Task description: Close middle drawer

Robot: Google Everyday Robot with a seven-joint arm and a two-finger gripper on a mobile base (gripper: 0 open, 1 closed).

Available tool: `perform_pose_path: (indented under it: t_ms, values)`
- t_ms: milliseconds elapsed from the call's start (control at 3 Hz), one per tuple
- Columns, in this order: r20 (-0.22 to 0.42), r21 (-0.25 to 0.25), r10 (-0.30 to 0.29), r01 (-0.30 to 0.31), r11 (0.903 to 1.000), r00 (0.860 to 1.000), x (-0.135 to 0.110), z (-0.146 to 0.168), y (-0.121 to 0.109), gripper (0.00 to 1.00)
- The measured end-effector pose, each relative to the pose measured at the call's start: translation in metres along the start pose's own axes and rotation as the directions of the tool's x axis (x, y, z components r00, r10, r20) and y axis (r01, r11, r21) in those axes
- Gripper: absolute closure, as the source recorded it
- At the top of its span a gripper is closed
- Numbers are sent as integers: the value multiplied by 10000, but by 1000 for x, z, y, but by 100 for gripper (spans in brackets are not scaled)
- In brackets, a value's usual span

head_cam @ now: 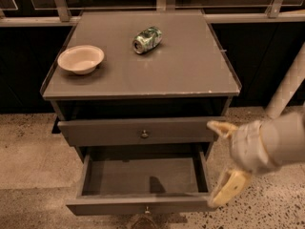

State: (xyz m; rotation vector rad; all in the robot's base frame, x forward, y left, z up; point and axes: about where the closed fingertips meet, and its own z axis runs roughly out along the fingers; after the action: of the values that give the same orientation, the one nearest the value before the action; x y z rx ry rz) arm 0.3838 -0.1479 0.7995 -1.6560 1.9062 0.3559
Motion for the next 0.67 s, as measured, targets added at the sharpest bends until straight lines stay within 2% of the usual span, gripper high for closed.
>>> perform_pose_path:
  t_ms: [333,667]
  values:
    - [2297,-1022,529,-299,9943,9718,-1,104,46,0]
    - [2922,-1232,738,-390,9916,9535,-1,142,55,0]
